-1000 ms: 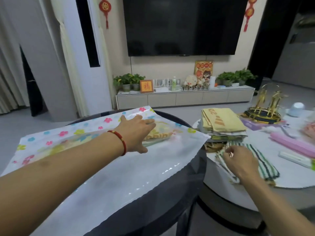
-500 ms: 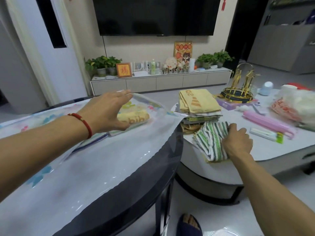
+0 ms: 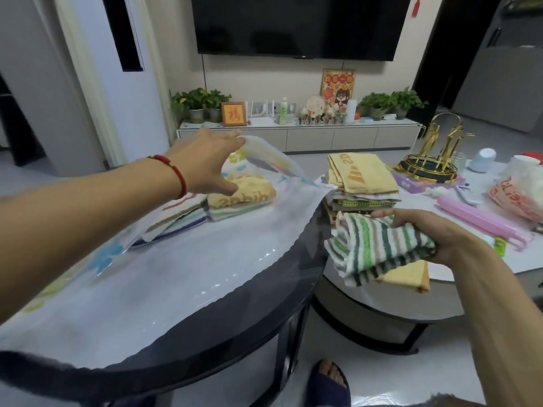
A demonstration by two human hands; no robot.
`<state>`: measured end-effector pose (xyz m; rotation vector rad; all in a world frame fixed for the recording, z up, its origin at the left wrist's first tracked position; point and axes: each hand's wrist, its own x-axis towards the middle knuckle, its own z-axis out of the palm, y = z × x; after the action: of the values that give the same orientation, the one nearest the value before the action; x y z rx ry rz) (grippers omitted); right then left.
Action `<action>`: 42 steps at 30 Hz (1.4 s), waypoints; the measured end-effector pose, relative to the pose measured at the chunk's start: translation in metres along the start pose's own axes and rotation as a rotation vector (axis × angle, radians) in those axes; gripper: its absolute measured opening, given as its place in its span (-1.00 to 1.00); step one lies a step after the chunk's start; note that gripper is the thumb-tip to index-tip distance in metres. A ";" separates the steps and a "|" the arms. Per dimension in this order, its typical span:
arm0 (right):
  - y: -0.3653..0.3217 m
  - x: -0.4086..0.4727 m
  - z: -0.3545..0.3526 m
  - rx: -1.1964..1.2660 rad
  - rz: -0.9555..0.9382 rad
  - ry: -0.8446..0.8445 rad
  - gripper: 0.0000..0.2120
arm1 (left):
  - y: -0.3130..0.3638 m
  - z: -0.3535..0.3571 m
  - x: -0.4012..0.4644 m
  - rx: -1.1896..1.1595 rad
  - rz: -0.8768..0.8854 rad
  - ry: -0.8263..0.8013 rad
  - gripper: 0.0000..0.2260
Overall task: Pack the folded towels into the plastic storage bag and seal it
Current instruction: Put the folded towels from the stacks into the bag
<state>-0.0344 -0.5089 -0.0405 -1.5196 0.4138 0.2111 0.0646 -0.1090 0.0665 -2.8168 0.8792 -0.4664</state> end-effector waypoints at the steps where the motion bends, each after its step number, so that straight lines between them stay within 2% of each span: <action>1: -0.005 -0.006 0.007 -0.023 -0.025 -0.128 -0.56 | -0.001 -0.001 0.001 -0.004 -0.002 0.000 -0.16; 3: -0.013 -0.010 0.033 -0.066 -0.060 -0.404 -0.48 | -0.002 -0.003 0.004 -0.015 -0.005 -0.012 -0.16; 5: -0.017 -0.002 0.075 -0.053 -0.096 -0.650 -0.53 | -0.003 -0.005 0.005 -0.018 -0.003 -0.028 -0.13; 7: -0.017 0.014 0.121 -0.013 -0.140 -0.702 -0.58 | -0.004 -0.007 0.004 -0.018 -0.008 -0.041 -0.12; 8: -0.016 0.025 0.143 0.003 -0.163 -0.631 -0.59 | -0.004 -0.007 0.003 -0.014 -0.010 -0.047 -0.12; 10: -0.011 0.045 0.178 -0.024 -0.231 -0.353 -0.65 | -0.005 -0.009 0.000 0.006 0.000 -0.043 -0.13; 12: -0.001 0.063 0.197 -0.212 -0.272 -0.062 -0.66 | -0.006 -0.013 -0.001 0.032 0.020 -0.026 -0.16; 13: 0.006 0.068 0.203 -0.364 -0.260 0.006 -0.59 | -0.007 -0.015 -0.001 0.044 0.026 -0.026 -0.16; 16: 0.016 0.069 0.217 -0.910 -0.236 0.026 -0.34 | -0.011 -0.020 0.001 0.023 0.027 -0.039 -0.15; 19: 0.020 0.071 0.233 -1.211 -0.338 0.090 -0.40 | -0.009 -0.018 -0.002 -0.006 0.042 -0.043 -0.18; 21: 0.023 0.077 0.244 -1.122 -0.330 0.070 -0.47 | -0.007 -0.014 -0.007 -0.026 0.074 -0.051 -0.21; 24: 0.027 0.094 0.258 -0.546 -0.250 0.067 -0.59 | -0.007 -0.011 -0.022 -0.065 0.132 -0.056 -0.21; 26: 0.027 0.110 0.265 -0.288 -0.254 0.085 -0.53 | -0.008 -0.010 -0.033 -0.048 0.164 -0.063 -0.18; 29: 0.025 0.135 0.275 -0.181 -0.242 0.072 -0.33 | -0.011 -0.011 -0.044 -0.037 0.183 -0.066 -0.14; 34: 0.024 0.150 0.268 -0.218 -0.256 0.088 -0.33 | -0.011 -0.012 -0.046 -0.059 0.161 -0.060 -0.12; 36: 0.026 0.142 0.261 -0.392 -0.327 0.126 -0.33 | -0.009 -0.010 -0.044 -0.064 0.156 -0.068 -0.11; 38: 0.029 0.130 0.249 -0.685 -0.436 0.187 -0.37 | -0.006 -0.007 -0.042 -0.061 0.141 -0.078 -0.10; 42: 0.024 0.089 0.204 -1.050 -0.620 0.347 -0.76 | 0.000 0.002 -0.038 -0.048 0.109 -0.070 -0.11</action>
<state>0.0644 -0.3164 -0.0977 -2.6522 0.0521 -0.4023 0.0361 -0.0869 0.0557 -2.7906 1.0353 -0.3338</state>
